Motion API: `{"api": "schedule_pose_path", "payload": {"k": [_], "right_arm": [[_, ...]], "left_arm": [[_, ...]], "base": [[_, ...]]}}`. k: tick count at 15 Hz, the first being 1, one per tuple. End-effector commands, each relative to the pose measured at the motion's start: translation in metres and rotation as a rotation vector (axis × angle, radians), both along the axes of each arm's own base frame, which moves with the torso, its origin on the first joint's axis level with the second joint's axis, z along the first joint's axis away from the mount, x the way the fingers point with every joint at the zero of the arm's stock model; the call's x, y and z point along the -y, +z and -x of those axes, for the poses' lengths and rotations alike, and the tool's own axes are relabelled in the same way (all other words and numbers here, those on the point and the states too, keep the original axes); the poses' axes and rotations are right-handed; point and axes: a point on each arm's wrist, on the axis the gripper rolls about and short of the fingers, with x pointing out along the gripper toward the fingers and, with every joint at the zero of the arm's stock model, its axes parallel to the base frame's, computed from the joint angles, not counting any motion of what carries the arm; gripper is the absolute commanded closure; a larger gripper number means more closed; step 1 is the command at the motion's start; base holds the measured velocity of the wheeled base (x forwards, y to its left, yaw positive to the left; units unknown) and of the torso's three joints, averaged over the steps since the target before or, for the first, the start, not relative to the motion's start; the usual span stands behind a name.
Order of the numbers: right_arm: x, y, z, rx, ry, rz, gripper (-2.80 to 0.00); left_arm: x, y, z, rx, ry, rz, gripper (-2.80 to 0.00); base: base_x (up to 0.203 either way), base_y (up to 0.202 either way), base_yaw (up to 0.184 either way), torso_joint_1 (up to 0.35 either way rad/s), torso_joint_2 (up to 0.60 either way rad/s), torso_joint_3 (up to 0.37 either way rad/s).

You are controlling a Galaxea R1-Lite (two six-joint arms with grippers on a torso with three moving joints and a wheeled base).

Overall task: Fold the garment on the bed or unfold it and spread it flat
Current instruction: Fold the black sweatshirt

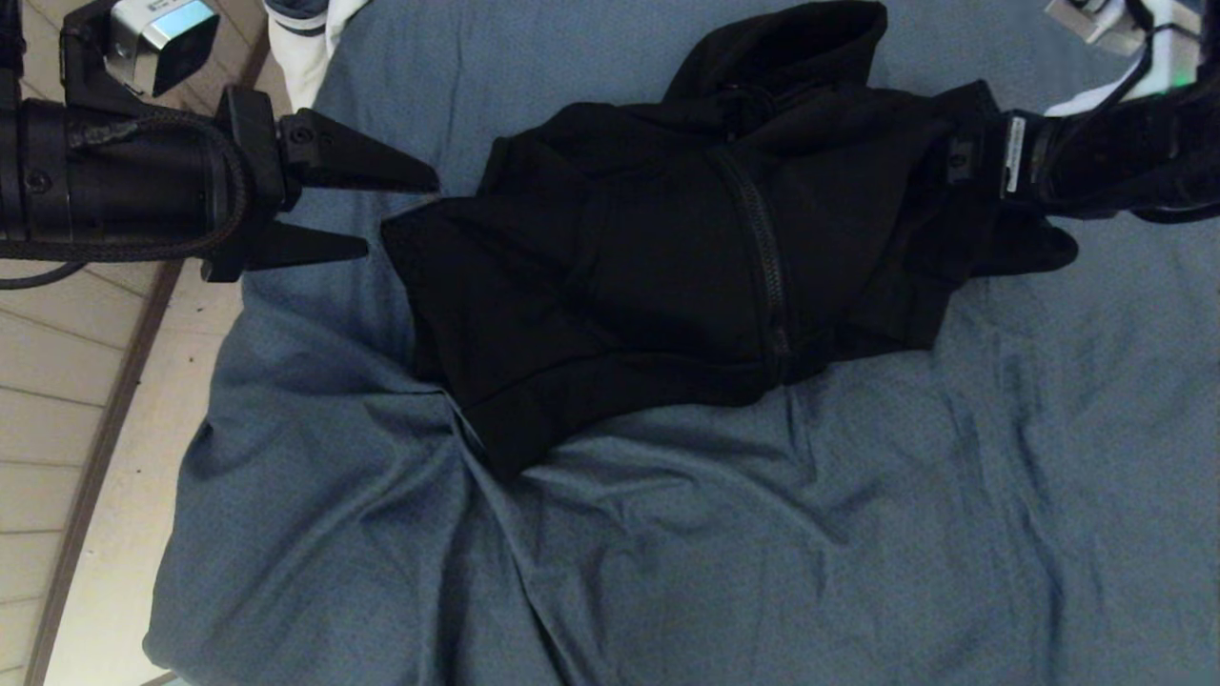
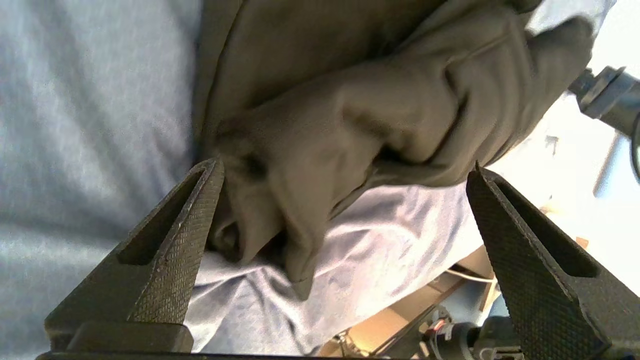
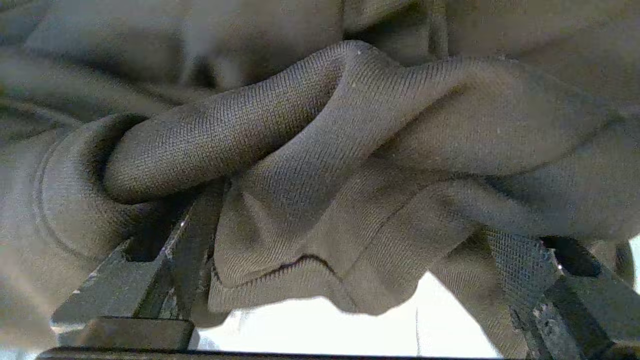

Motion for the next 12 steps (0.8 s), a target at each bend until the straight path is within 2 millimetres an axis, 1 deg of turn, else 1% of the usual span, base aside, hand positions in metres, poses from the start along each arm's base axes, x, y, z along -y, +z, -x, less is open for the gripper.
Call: {"api": "schedule_pose_path", "payload": {"k": [1, 4, 5, 7, 8, 9, 10, 11, 12], "right_arm": [[0.002, 0.0, 0.014, 0.002, 0.006, 0.001, -2.8], [0.0, -0.013, 0.007, -0.018, 0.014, 0.01, -2.8], [0.0, -0.02, 0.004, -0.016, 0.016, 0.02, -2.8], [0.0, -0.019, 0.002, 0.103, 0.019, 0.019, -2.8], [0.0, -0.019, 0.003, 0.113, 0.02, 0.02, -2.8], [0.0, -0.013, 0.004, 0.139, 0.022, 0.018, -2.8], [0.0, -0.015, 0.004, 0.139, 0.022, 0.02, -2.8], [-0.001, -0.016, 0.004, 0.137, 0.025, 0.025, 0.0], [-0.002, -0.012, 0.005, 0.146, 0.028, 0.024, 0.0]], "left_arm": [[0.001, 0.005, -0.001, 0.013, -0.007, 0.008, -2.8], [0.002, 0.007, -0.002, 0.046, -0.012, -0.011, -2.8], [0.002, 0.006, -0.004, 0.042, -0.013, -0.013, -2.8], [0.004, 0.003, -0.009, 0.028, -0.011, -0.019, -2.8], [0.004, 0.003, -0.01, 0.028, -0.011, -0.019, -2.8], [0.004, 0.002, -0.01, 0.027, -0.012, -0.019, -2.8], [0.005, 0.002, -0.01, 0.024, -0.013, -0.02, -2.8], [0.005, 0.002, -0.01, 0.024, -0.015, -0.02, -2.8], [0.005, 0.001, -0.011, 0.024, -0.014, -0.02, -2.8]], "base": [[0.0, 0.0, 0.0, 0.0, 0.0, 0.0], [0.0, 0.0, 0.0, 0.0, 0.0, 0.0], [0.0, 0.0, 0.0, 0.0, 0.0, 0.0], [0.0, 0.0, 0.0, 0.0, 0.0, 0.0], [0.0, 0.0, 0.0, 0.0, 0.0, 0.0], [0.0, 0.0, 0.0, 0.0, 0.0, 0.0], [0.0, 0.0, 0.0, 0.0, 0.0, 0.0], [0.0, 0.0, 0.0, 0.0, 0.0, 0.0], [0.0, 0.0, 0.0, 0.0, 0.0, 0.0]]}}
